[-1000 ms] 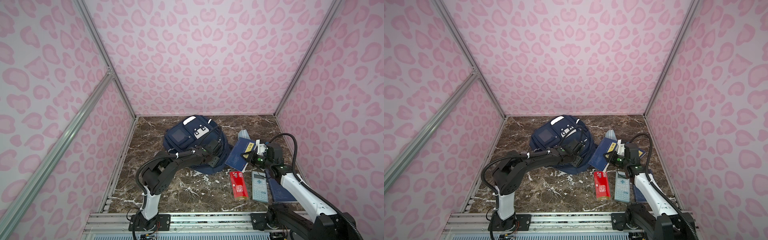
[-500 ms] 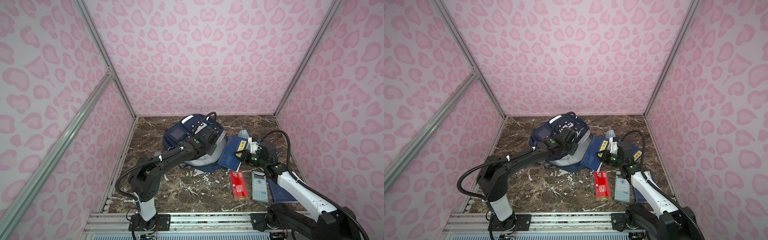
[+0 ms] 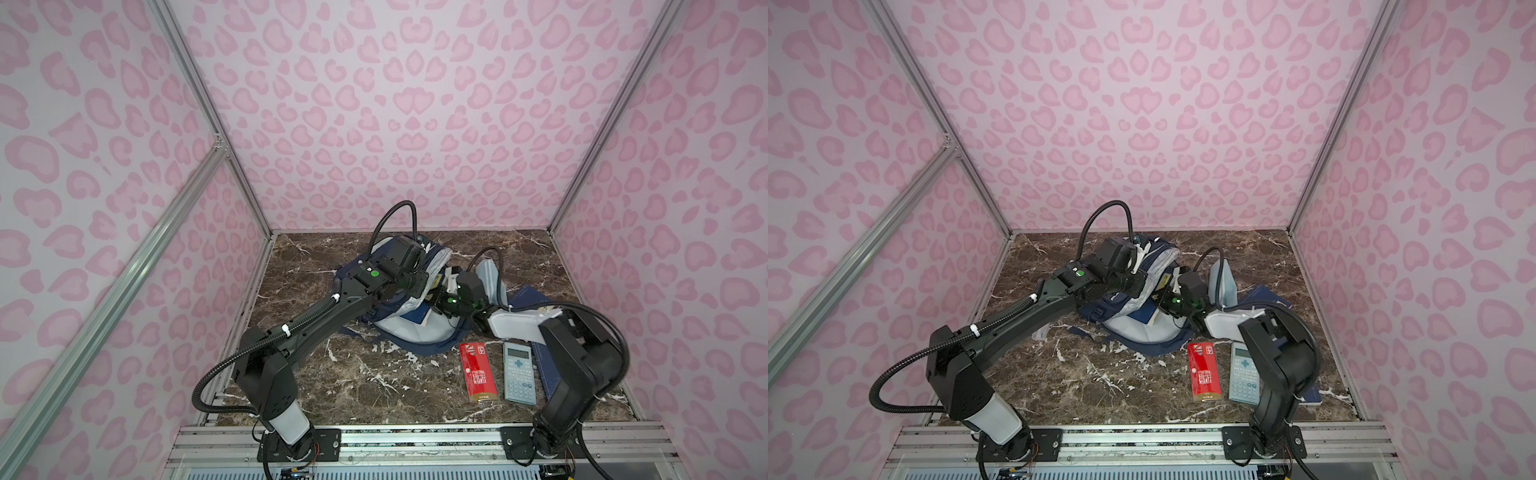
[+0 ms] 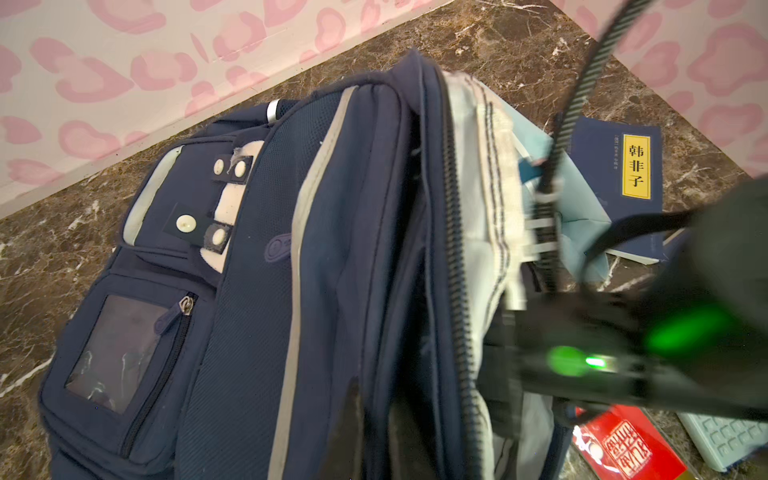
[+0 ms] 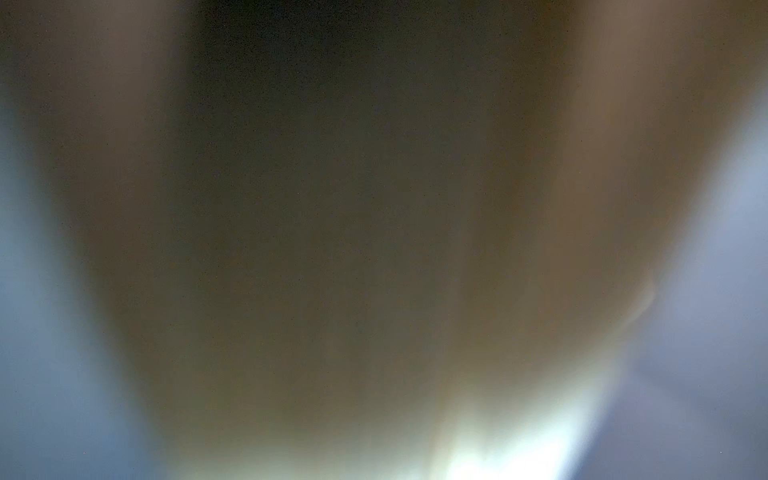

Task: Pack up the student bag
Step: 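Insert the book into the open bag with the right gripper while left holds the flap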

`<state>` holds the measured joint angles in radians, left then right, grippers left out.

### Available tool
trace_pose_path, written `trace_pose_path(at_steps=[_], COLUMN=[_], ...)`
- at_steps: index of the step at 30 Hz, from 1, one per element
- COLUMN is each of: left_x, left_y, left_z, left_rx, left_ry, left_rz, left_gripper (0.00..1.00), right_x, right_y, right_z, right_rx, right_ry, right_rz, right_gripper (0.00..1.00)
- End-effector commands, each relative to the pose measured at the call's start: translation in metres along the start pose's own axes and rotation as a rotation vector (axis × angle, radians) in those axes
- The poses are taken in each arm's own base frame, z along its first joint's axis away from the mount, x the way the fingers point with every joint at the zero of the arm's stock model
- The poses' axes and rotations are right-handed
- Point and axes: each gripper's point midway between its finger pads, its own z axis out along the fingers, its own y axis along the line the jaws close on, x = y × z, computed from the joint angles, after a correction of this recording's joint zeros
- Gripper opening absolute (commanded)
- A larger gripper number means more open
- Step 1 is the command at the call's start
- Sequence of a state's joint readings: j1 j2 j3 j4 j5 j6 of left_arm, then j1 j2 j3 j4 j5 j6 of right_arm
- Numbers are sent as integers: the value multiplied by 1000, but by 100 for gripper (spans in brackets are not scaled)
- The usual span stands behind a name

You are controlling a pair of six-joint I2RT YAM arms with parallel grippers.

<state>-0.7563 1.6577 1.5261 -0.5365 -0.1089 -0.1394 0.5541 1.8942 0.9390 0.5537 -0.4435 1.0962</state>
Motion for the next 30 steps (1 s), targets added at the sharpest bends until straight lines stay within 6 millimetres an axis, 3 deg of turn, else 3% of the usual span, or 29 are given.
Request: trace_pose_path(at_steps=[1,2,3,5,9,11,13,15,20,22,27,30], left_x=[-29,-29,-28,-23,-16,-13,-12,-13,-12,-10,-10,-2], left_y=[-2,0,1,1,-2,-2,-4,-6,-8,-11,-15,-12], left_z=[-12,-12,-13,-12,-6,-3,-3,-5,-1,1,1,5], left_rx=[24,21,18,24,46,46,54,71,79,94,118,104], left_ry=[-102,-101,-98,-88,-79,-75,-72,-81,-71,-63,-62,-51], left_rz=[-17,-18,-20,-23,-32,-36,-45,-53,-64,-73,-90,-103], left_gripper=[4,3,4,4,4,4,4,4,4,4,3,3], right_x=[-30,-28,-26,-18,-10,-7,-3,5,28,34,30,26], right_y=[38,32,29,19,-15,-33,-38,-27,-4,-2,18,25], right_z=[27,32,33,22,-11,-25,-23,-8,35,52,78,67], right_rx=[-130,-112,-102,-84,16,47,56,9,-112,-121,-179,-192], right_ry=[-147,-147,-135,-130,-131,-132,-99,-39,24,38,-1,-16], right_rz=[13,18,16,13,2,5,-23,-44,-16,13,-18,-30], right_gripper=[59,69,73,94,96,91,85,73,28,19,18,34])
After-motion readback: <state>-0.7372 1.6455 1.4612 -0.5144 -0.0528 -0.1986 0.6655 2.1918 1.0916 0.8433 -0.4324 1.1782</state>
